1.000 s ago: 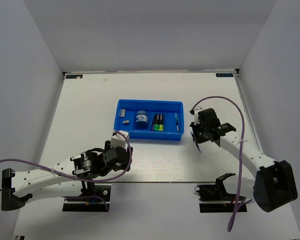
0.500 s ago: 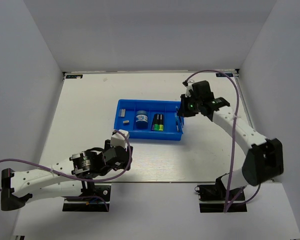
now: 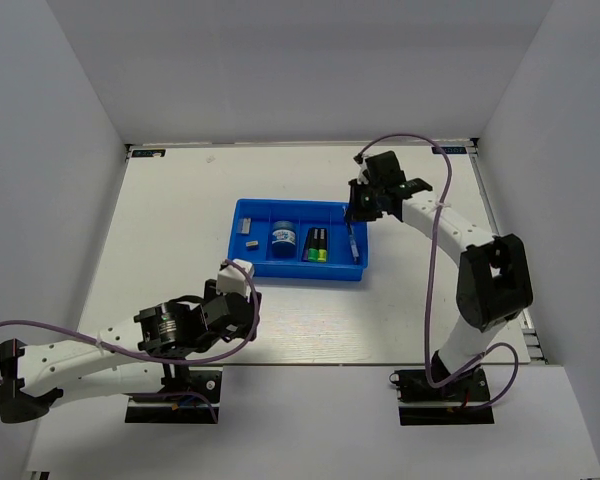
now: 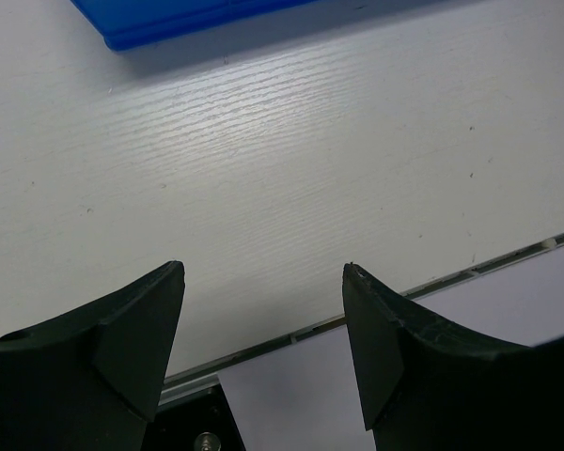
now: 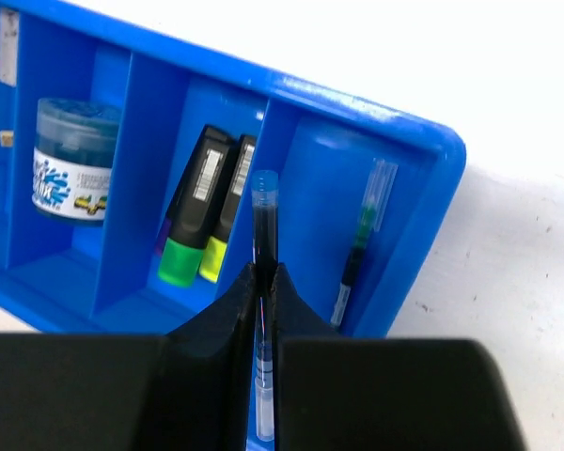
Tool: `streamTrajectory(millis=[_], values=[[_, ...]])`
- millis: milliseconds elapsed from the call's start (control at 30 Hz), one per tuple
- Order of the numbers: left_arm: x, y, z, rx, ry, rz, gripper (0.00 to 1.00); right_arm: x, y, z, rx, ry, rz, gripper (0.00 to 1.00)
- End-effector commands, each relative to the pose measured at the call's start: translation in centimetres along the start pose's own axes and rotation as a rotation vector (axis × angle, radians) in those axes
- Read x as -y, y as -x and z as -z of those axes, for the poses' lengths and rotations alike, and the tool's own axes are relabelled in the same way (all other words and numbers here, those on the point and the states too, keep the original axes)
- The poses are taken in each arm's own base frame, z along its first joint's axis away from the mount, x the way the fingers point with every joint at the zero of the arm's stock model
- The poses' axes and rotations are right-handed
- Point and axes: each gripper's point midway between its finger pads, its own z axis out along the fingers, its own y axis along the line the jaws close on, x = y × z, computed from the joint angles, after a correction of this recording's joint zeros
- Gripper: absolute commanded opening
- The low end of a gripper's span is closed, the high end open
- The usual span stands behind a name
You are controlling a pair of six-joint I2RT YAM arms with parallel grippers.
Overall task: Sort the stationery into containers
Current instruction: Place the stationery into the container
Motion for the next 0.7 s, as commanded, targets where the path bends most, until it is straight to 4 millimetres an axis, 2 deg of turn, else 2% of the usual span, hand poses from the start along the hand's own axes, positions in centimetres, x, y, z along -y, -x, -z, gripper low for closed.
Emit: streamTrajectory(millis=[0,33,67,200,233,300,333,400,433,467,500,533,567,600,633,667], values=[[0.0,1.5,0.9,0.042,-0.005,0.021,0.78,-0.3,2.5,-0.3,0.057,-0.004,-0.003,0.02],[0.0,1.5,0.9,0.041,-0.002,0.021,0.78,-0.2,2.6,-0.6,0.053,-0.007,0.002,0.14],[0.0,1.5,0.9,0.041,-0.004,0.023,0.78,-0.3,2.7,-0.9,0.048,-0.008,0.004,0.21],[-0.1,1.6,1.1,0.043,0.0,0.024,0.78,0.5,2.5,-1.1,0.029,-0.031,0.013,0.42],[-0.2,1.6,1.1,0.04,0.003,0.021,0.78,0.4,2.8,-0.6,0.041,-0.031,0.017,0.47],[-0.2,1.7,1.2,0.043,0.004,0.019,0.78,0.2,2.5,-0.2,0.035,-0.022,0.027,0.47],[-0.2,1.9,1.2,0.046,0.007,0.015,0.78,-0.3,3.1,0.9,0.06,-0.007,0.037,0.47],[-0.3,2.1,1.2,0.051,0.013,0.006,0.74,-0.4,2.8,1.6,0.067,0.003,0.066,0.45],[-0.3,2.2,1.4,0.055,0.013,0.003,0.65,-1.1,3.6,3.4,0.108,0.021,0.095,0.42],[-0.3,2.4,1.4,0.057,0.018,0.002,0.54,-1.2,3.1,3.9,0.103,0.033,0.13,0.28],[-0.5,2.7,1.5,0.07,0.029,0.001,0.38,-1.6,3.6,5.6,0.135,0.047,0.22,0.22],[-0.6,2.8,1.4,0.073,0.038,-0.006,0.11,-1.8,3.9,7.3,0.17,0.042,0.312,0.18],[-0.8,3.1,1.6,0.079,0.045,-0.007,0.01,-1.3,3.2,8.5,0.185,0.022,0.318,0.17],[-1.3,3.2,1.5,0.087,0.074,-0.014,0.01,-0.1,3.4,9.1,0.208,-0.042,0.35,0.17],[-1.8,3.4,1.4,0.088,0.096,-0.012,0.01,1.6,4.2,9.9,0.26,-0.135,0.341,0.22],[-2.5,3.6,1.1,0.086,0.124,0.007,0.02,2.8,3.2,11.4,0.297,-0.201,0.337,0.39]])
